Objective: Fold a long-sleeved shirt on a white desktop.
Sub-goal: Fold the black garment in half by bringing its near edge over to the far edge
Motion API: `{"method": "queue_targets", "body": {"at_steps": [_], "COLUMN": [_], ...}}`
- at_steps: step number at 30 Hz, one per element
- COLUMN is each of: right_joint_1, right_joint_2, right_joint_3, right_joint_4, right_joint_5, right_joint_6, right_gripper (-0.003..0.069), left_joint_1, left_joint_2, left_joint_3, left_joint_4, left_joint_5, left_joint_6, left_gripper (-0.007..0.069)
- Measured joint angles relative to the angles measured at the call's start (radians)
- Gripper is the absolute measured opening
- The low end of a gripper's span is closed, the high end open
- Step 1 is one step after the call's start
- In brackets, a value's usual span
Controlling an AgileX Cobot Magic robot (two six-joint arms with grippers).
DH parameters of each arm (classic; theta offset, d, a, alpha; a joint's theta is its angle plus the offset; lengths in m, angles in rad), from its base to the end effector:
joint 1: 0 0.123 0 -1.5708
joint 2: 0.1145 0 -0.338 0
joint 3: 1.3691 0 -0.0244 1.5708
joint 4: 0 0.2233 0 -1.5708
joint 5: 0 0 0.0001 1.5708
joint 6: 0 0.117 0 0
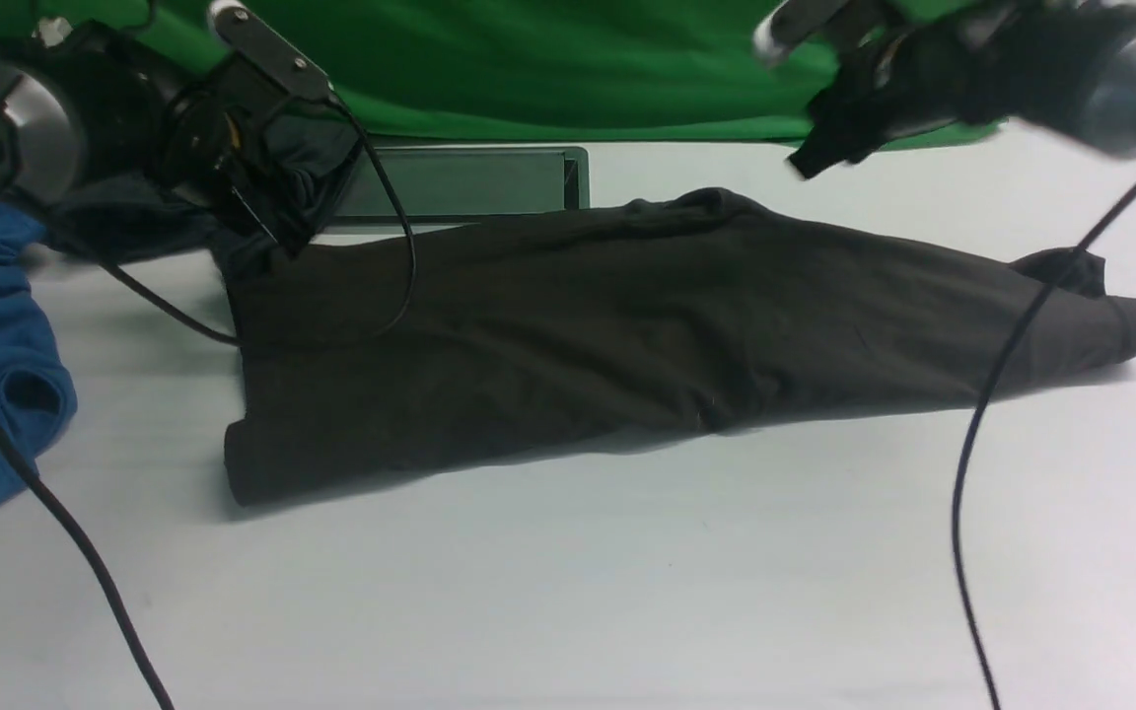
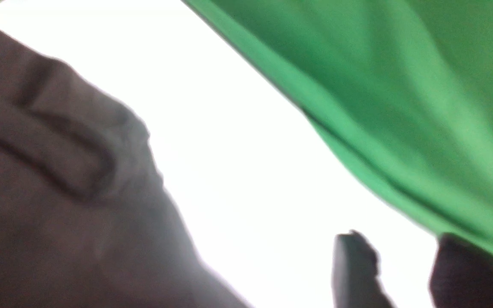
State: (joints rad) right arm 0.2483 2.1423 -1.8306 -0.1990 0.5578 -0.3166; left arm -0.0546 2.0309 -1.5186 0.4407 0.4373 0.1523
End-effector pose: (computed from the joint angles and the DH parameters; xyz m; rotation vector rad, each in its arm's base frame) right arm 0.5075 0.1160 0.2773 -0.7954 2.2128 -0.2399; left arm 0.4756 -0.0048 0.2523 0.6467 2.3390 0.4493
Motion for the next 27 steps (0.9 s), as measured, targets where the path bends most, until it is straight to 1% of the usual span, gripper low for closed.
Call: {"method": "queue_targets", "body": {"at_steps": [1, 2, 3, 5, 6, 7, 9, 10, 13, 17, 20, 21, 22, 23, 25, 26, 27], "right_joint_1": [0.000, 0.000, 0.001, 0.002, 0.002, 0.003, 0.003, 0.003, 0.003, 0.003, 0.003, 0.003, 0.003, 0.003, -0.003, -0.005, -0.015], "right_joint_2": [-0.004, -0.018, -0.026, -0.016, -0.010, 0.015, 0.070, 0.102, 0.200, 0.289, 0.331, 0.352, 0.353, 0.361, 0.370, 0.370, 0.368], "right_joint_3": [-0.001, -0.004, -0.006, -0.016, -0.017, -0.030, -0.063, -0.082, -0.149, -0.226, -0.288, -0.319, -0.319, -0.326, -0.334, -0.334, -0.335], "right_joint_4": [0.012, 0.081, 0.210, 0.356, 0.368, 0.440, 0.505, 0.523, 0.549, 0.553, 0.558, 0.559, 0.559, 0.559, 0.559, 0.559, 0.559], "right_joint_5": [0.017, 0.047, 0.098, 0.143, 0.147, 0.167, 0.179, 0.180, 0.181, 0.177, 0.149, 0.087, 0.078, 0.029, -0.070, -0.074, -0.080], "right_joint_6": [-0.011, -0.051, -0.146, -0.228, -0.243, -0.281, -0.308, -0.316, -0.318, -0.295, -0.283, -0.270, -0.270, -0.263, -0.228, -0.221, -0.206], "right_gripper": [0.0174, 0.0135, 0.0064, 0.0034, 0.0033, 0.0023, 0.0020, 0.0019, 0.0019, 0.0019, 0.0018, 0.0018, 0.0018, 0.0020, 0.0038, 0.0041, 0.0063], "left_joint_1": [0.000, -0.002, -0.014, -0.030, -0.033, -0.048, -0.066, -0.075, -0.099, -0.127, -0.156, -0.176, -0.178, -0.190, -0.217, -0.222, -0.232], "left_joint_2": [-0.001, -0.006, -0.020, -0.044, -0.046, -0.064, -0.089, -0.100, -0.120, -0.128, -0.138, -0.149, -0.150, -0.155, -0.164, -0.166, -0.171], "left_joint_3": [0.000, 0.000, 0.000, 0.000, 0.000, 0.000, 0.000, 0.000, 0.000, 0.000, 0.000, 0.000, 0.000, 0.000, 0.000, 0.000, 0.000], "left_joint_4": [-0.008, -0.060, -0.150, -0.295, -0.310, -0.415, -0.551, -0.588, -0.630, -0.617, -0.602, -0.602, -0.602, -0.602, -0.597, -0.593, -0.585], "left_joint_5": [0.003, 0.013, 0.046, 0.095, 0.108, 0.154, 0.215, 0.237, 0.300, 0.357, 0.372, 0.373, 0.373, 0.374, 0.385, 0.387, 0.397], "left_joint_6": [-0.001, 0.003, 0.045, 0.135, 0.156, 0.222, 0.283, 0.299, 0.319, 0.322, 0.316, 0.311, 0.311, 0.307, 0.305, 0.305, 0.305], "left_gripper": [0.0265, 0.0235, 0.0166, 0.0078, 0.0071, 0.0036, 0.0017, 0.0017, 0.0017, 0.0017, 0.0017, 0.0017, 0.0017, 0.0017, 0.0017, 0.0017, 0.0017]}}
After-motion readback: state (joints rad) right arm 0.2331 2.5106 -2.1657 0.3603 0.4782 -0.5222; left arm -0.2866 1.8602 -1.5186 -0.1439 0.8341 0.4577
